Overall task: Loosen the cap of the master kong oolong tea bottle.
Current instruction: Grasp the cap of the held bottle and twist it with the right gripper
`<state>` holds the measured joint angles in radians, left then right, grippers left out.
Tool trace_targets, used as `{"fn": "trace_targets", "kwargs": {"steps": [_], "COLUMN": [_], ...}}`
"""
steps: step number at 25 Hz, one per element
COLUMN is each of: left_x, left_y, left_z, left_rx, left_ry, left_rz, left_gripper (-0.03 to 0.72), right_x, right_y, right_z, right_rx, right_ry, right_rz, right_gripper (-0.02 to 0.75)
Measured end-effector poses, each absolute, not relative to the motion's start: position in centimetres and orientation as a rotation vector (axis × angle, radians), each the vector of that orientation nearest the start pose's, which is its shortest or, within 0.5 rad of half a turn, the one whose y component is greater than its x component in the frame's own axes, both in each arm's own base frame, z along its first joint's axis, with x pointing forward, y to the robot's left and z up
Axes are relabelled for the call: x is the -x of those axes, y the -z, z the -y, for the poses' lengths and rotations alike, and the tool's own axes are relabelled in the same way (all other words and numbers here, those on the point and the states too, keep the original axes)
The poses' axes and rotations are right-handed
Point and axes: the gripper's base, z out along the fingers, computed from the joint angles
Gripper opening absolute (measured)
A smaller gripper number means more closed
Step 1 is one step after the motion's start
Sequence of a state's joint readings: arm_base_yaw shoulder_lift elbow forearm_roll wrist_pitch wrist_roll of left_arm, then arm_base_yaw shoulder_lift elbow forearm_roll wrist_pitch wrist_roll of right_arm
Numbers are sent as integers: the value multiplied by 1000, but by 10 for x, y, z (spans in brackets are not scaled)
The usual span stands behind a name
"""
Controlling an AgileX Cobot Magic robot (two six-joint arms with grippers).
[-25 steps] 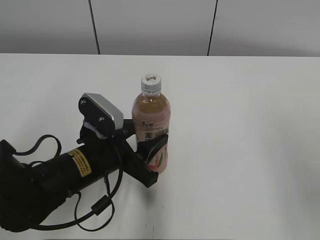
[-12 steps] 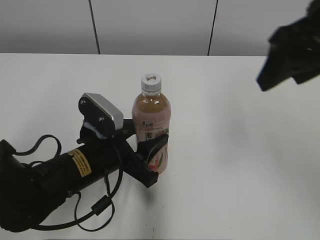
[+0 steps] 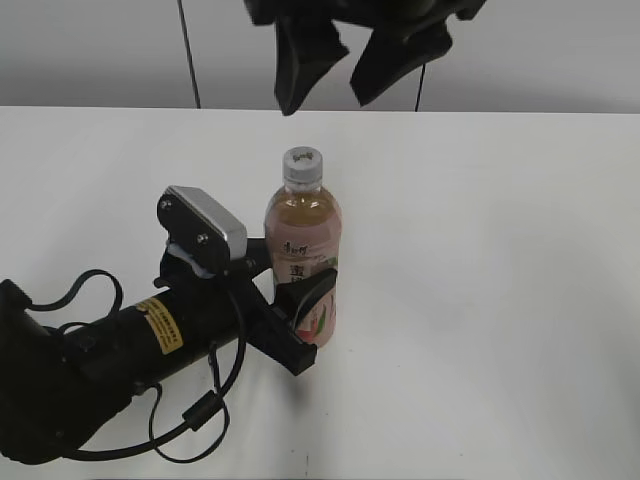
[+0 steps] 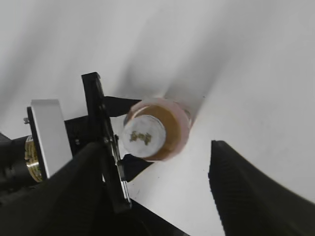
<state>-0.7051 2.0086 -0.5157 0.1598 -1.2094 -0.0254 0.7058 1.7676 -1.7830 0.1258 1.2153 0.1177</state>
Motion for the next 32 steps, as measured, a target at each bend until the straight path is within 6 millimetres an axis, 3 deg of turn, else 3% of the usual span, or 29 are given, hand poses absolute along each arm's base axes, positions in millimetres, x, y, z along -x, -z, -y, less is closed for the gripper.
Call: {"fn": "trace_targets", "kwargs": {"steps": [5,13,32], "left_x": [-224,-224,-224], "left_y": [-101,-101,-101], "left_z": [208,208,208], "left_rx": [-754,-754,-754], "left_ry": [616,616,616], "left_rz": [-1646,-1646,-1646], "left_gripper": [369,369,369], "right_x": [-287,-294,-296], "right_y": [-335,-313,-308], "right_z": [-274,-282,-284], "right_rx": [787,772,753], "right_ry": [-403,-381,-366], "right_rz": [-2695,-2758,-2777], "right_gripper": [511,510,447]}}
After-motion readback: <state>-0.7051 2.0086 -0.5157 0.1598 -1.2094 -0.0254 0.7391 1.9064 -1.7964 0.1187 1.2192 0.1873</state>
